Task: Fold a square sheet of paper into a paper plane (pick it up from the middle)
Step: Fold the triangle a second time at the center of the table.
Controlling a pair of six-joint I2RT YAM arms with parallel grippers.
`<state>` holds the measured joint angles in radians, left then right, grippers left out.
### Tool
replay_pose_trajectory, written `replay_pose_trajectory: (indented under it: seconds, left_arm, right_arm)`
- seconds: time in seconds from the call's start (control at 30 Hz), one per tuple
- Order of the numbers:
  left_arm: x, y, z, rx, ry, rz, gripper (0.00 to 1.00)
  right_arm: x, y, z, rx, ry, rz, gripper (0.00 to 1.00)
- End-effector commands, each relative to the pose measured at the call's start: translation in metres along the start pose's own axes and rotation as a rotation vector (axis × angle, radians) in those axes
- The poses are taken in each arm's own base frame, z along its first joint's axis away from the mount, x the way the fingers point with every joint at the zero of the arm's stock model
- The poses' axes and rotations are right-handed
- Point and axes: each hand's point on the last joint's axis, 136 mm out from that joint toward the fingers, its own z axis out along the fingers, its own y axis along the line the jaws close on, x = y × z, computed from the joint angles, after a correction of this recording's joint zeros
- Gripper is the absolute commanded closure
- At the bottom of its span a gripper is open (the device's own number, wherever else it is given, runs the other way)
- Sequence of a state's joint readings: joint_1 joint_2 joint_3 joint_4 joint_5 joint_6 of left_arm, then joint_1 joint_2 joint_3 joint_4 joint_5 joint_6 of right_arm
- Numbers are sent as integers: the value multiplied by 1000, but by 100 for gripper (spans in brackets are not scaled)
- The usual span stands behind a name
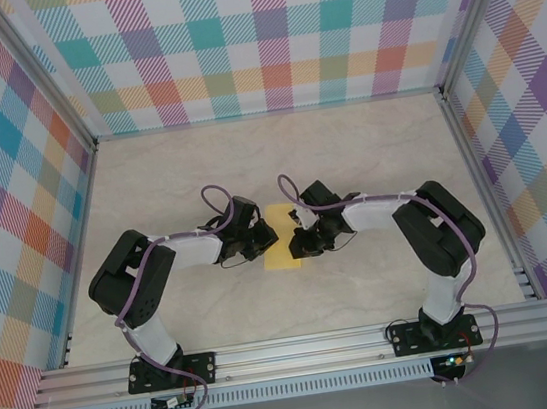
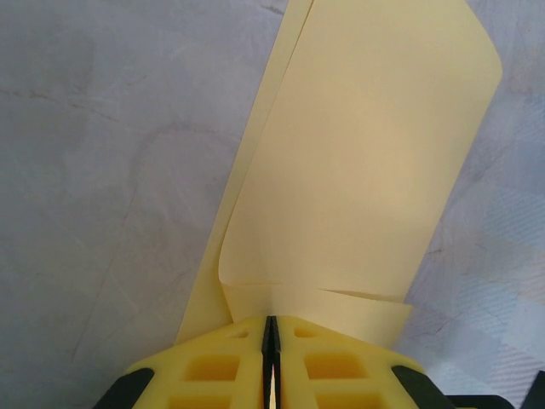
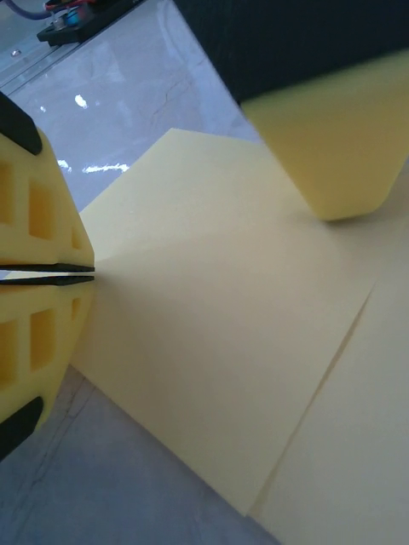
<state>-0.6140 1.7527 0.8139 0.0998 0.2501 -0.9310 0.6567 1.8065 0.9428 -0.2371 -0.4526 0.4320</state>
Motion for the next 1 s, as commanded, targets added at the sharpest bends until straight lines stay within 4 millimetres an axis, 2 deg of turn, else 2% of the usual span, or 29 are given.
replay_pose_trajectory:
  seconds: [0.0,0.23,0.43,0.63,0.73,0.97]
  left_arm:
    - [11,29,3,-100,18,-26,88]
    - [9,25,2,-95,16,-21,88]
    - [7,19,0,-72,10,-21,88]
    - [4,-24,-17,96,1,8,87]
    - [9,-37,-22,143,8,9,87]
    - [34,-28,-8,100,48,-8,87]
  right_arm:
    - [9,-2,3,10,38,-9,89]
    - [25,-7,-2,23,61,-6,90]
    - [31,-10,-1,28,78,-5,90]
    - [29,-23,2,100,77,33,90]
    - [29,-27,3,117,77,46,90]
    - [27,-29,4,129,78,60,90]
